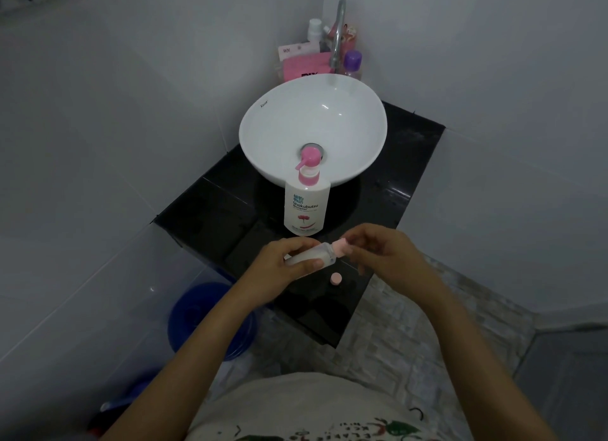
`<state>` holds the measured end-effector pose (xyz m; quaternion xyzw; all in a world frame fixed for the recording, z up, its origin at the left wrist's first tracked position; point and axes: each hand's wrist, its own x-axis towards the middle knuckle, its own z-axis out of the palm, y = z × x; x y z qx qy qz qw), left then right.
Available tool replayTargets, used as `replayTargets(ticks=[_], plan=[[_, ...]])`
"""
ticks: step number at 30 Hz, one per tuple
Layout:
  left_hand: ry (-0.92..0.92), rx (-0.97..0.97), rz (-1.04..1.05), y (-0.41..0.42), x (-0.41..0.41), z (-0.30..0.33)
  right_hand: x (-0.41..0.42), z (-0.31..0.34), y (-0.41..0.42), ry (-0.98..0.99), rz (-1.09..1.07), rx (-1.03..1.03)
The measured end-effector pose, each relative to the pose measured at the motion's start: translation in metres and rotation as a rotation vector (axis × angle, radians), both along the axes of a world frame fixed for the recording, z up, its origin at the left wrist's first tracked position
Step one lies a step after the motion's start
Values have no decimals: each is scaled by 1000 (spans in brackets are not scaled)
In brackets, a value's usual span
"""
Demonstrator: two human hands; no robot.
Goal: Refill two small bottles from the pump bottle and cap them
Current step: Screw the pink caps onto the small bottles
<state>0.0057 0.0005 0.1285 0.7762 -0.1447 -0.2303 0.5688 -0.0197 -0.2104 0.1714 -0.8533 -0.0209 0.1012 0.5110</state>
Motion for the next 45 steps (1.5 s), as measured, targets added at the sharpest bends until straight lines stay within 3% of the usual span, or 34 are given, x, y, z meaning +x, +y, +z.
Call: replayTargets(ticks=[3,8,13,17,21,25,33,45], plan=[[1,3,-16,0,0,0,0,-3,8,-6,-116,-102],[7,-4,-5,2,1,1,-1,-1,3,-23,40,26],[16,-13,-15,3,3,0,1,-6,14,-12,-84,-2],[35,-21,-6,4,4,0,-1,-7,9,-25,21,69],[32,-5,-14,3,3,-1,-1,-8,13,5,-82,49],[51,-15,2,4,4,-2,-3,-7,12,-13,-6,127],[67,-36,1,3,3,-1,-6,-8,15,-5,-57,214],[46,-9,-27,1,1,4,-5,-13,18,-4,-122,123]])
